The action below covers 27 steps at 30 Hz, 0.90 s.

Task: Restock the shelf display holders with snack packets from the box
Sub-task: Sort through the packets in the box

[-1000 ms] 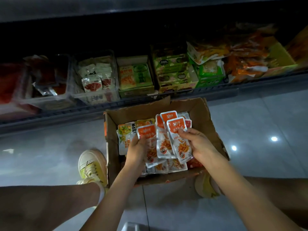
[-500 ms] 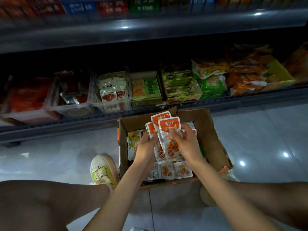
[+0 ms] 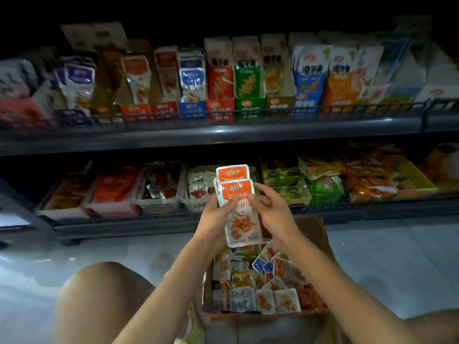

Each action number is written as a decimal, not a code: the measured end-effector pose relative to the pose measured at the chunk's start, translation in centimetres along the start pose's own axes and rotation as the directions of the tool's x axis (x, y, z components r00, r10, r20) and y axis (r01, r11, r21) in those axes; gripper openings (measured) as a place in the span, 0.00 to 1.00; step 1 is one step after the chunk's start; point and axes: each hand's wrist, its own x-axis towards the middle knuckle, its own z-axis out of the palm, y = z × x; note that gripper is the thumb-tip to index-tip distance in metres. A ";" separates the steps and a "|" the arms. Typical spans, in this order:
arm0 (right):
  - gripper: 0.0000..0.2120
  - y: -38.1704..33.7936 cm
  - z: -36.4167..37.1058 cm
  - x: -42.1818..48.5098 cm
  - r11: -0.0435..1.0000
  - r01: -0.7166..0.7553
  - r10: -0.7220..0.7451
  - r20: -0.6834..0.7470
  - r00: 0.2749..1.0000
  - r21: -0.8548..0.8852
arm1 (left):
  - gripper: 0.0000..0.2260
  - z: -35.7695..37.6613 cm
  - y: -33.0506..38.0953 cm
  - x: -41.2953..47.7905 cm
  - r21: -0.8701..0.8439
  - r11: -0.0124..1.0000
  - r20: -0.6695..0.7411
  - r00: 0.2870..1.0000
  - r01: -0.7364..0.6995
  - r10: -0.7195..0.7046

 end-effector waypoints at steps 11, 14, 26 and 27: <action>0.29 -12.5 7.3 6.6 0.990 0.140 -0.128 0.306 0.943 -0.018 | 0.16 -4.9 12.7 0.1 0.052 0.983 -0.128 0.975 -0.177 0.182; 0.35 -14.9 10.4 8.2 0.979 0.203 -0.185 0.307 0.934 -0.028 | 0.18 -6.9 15.6 0.8 0.066 0.963 -0.176 0.947 -0.260 0.267; 0.29 -19.0 17.2 15.9 0.934 0.342 -0.288 0.346 0.893 -0.104 | 0.17 -12.5 22.2 6.8 0.103 0.915 -0.184 0.896 -0.391 0.404; 0.29 -19.6 17.4 16.9 0.930 0.354 -0.301 0.348 0.888 -0.100 | 0.16 -12.7 23.1 7.5 0.113 0.910 -0.187 0.891 -0.399 0.414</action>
